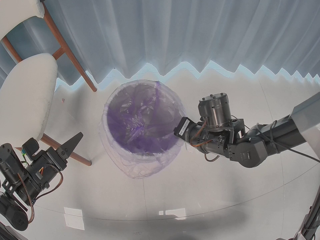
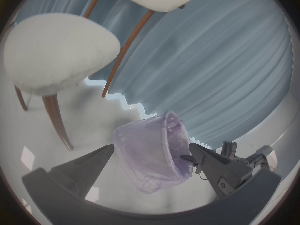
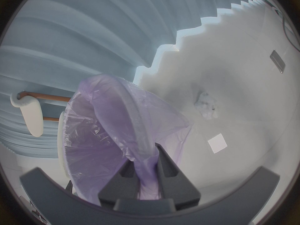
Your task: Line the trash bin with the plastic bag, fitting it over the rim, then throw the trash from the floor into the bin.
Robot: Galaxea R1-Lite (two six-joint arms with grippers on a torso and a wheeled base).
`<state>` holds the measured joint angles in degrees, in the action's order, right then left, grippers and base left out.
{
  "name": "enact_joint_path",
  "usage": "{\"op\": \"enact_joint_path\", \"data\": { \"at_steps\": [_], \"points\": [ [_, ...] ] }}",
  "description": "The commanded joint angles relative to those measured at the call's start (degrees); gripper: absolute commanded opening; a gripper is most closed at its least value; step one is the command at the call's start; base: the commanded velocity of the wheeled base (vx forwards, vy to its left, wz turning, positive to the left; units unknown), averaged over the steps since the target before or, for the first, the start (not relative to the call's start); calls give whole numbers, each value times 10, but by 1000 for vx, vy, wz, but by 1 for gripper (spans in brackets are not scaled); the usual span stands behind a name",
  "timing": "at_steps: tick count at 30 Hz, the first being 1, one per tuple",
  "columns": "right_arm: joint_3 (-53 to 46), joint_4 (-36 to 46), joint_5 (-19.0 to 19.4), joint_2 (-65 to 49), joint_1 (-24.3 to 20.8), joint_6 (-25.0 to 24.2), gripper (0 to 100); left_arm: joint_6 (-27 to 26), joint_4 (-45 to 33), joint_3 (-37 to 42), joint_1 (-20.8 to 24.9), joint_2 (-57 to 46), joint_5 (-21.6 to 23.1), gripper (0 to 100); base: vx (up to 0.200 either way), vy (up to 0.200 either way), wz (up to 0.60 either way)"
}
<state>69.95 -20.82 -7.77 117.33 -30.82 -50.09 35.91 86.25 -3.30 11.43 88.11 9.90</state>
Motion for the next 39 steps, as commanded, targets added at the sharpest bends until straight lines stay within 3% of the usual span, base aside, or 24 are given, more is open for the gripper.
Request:
{"op": "enact_joint_path", "data": {
  "at_steps": [1, 24, 37, 38, 39],
  "points": [
    [66, 0, -19, 78, -9, 1, 0, -40, 1, 1, 3, -40, -5, 100, 0, 0, 0],
    [233, -15, -73, 240, -3, 19, 0, -45, -1, 33, 7, -87, -9, 100, 0, 0, 0],
    [273, -7, -102, 277, -3, 46, 0, -49, -1, 33, 7, -83, -7, 100, 0, 0, 0],
    [273, -7, -102, 278, -3, 46, 100, -49, -1, 33, 7, -83, -7, 100, 0, 0, 0],
    [273, -6, -103, 279, -3, 46, 100, -49, -1, 32, 7, -83, -6, 100, 0, 0, 0]
  ]
}}
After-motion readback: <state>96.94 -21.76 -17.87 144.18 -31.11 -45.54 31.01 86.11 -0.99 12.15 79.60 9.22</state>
